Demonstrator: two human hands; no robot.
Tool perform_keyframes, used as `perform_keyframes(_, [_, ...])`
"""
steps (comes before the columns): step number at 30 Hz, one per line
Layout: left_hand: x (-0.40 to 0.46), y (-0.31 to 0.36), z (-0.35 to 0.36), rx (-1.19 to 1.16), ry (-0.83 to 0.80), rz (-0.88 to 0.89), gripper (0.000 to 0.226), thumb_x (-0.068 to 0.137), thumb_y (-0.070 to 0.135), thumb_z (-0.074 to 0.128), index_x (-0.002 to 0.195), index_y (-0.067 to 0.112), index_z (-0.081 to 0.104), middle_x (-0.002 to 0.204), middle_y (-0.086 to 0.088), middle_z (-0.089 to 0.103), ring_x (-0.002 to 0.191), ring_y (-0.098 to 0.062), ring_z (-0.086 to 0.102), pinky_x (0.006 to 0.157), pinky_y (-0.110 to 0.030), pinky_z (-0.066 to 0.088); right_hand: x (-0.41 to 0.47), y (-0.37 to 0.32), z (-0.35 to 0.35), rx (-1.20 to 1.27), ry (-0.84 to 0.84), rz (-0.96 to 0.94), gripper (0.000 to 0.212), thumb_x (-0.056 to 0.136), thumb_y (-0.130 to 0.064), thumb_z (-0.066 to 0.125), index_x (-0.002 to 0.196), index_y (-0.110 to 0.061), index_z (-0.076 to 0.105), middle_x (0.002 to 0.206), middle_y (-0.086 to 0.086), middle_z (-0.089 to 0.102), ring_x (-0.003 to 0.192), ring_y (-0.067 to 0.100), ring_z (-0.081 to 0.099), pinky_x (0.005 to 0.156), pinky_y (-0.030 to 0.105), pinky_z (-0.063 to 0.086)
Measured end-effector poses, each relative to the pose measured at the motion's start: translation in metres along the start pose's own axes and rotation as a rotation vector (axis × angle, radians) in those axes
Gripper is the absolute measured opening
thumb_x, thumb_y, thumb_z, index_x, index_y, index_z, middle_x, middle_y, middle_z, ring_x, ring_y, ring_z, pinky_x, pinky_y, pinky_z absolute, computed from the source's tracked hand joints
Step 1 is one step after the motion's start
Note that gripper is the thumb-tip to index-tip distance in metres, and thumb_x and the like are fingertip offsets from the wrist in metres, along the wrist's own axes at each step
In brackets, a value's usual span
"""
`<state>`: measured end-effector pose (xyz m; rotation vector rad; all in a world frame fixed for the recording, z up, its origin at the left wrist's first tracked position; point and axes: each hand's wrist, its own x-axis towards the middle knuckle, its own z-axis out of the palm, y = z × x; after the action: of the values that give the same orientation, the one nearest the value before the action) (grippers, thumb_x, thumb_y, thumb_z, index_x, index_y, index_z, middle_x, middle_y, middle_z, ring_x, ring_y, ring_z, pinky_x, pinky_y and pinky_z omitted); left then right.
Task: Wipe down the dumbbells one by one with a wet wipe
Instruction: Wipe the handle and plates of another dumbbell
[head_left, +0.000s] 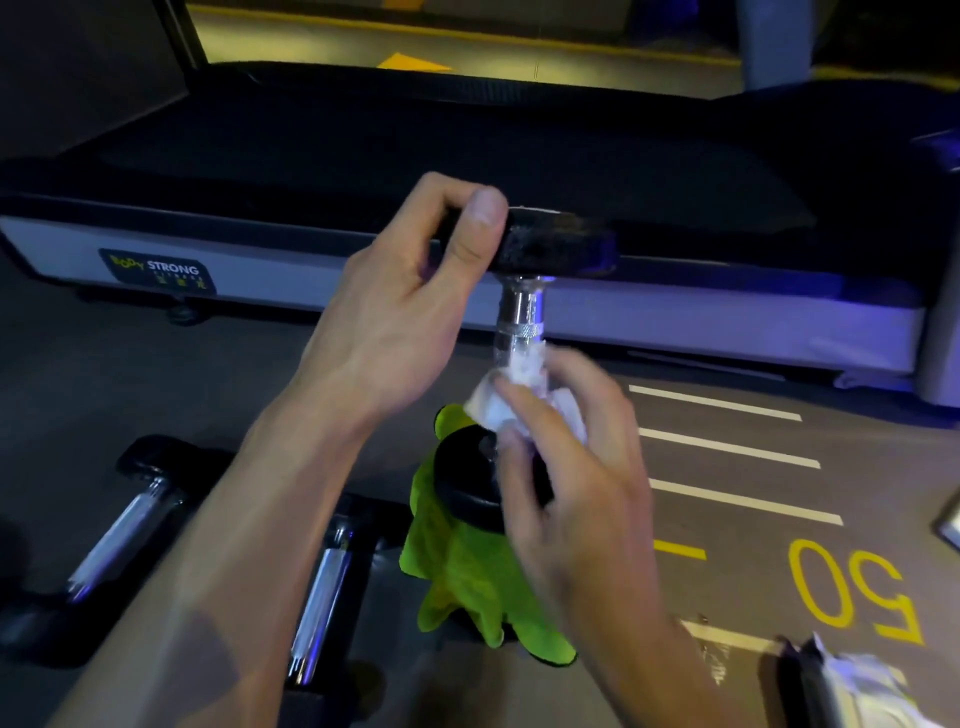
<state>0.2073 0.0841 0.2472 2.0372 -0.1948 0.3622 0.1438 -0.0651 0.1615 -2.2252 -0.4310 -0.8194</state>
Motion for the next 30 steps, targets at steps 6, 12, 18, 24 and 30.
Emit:
perform_keyframes(6, [-0.002,0.010,0.008,-0.006,-0.002,0.017,0.034,0.102,0.065,0.039,0.113,0.040,0.060,0.102,0.019,0.070,0.097,-0.006,0.068,0.085,-0.037,0.056,0.022,0.002,0.004,-0.051,0.107,0.005,0.038,0.096,-0.012,0.067,0.134,-0.015,0.066,0.124,0.008,0.052,0.111,0.025,0.049,0.094,0.040,0.046])
perform_keyframes(12, [0.000,0.009,0.012,-0.023,0.039,-0.006,0.037,0.098,0.072,0.039,0.110,0.044,0.060,0.098,0.008,0.070,0.092,-0.018,0.069,0.084,-0.051,0.057,0.019,0.013,-0.015,0.215,0.146,0.248,0.017,0.093,-0.015,0.073,0.099,-0.032,0.075,0.074,-0.004,0.046,0.066,0.014,0.053,0.064,0.026,0.045])
perform_keyframes(18, [0.001,0.008,0.012,-0.044,0.045,-0.012,0.036,0.099,0.071,0.039,0.110,0.043,0.060,0.098,0.005,0.069,0.092,-0.020,0.069,0.084,-0.055,0.056,0.033,0.002,-0.016,0.466,0.127,0.270,0.023,0.088,-0.001,0.075,0.096,-0.023,0.075,0.095,-0.002,0.068,0.089,0.017,0.071,0.081,0.027,0.056])
perform_keyframes(24, [-0.001,0.009,0.013,-0.061,0.030,0.007,0.034,0.103,0.065,0.040,0.111,0.039,0.060,0.097,0.007,0.070,0.093,-0.013,0.069,0.085,-0.046,0.057,0.044,0.003,-0.004,0.199,0.185,0.048,0.024,0.094,-0.001,0.069,0.117,-0.005,0.074,0.112,0.007,0.059,0.102,0.001,0.056,0.090,0.019,0.048])
perform_keyframes(30, [0.001,0.006,0.012,-0.045,0.037,0.013,0.035,0.102,0.065,0.039,0.111,0.038,0.061,0.084,0.013,0.063,0.080,-0.006,0.061,0.077,-0.035,0.052,0.025,0.004,0.007,-0.020,0.046,-0.125,0.028,0.093,0.002,0.061,0.120,0.002,0.070,0.127,0.013,0.060,0.120,0.030,0.052,0.109,0.033,0.042])
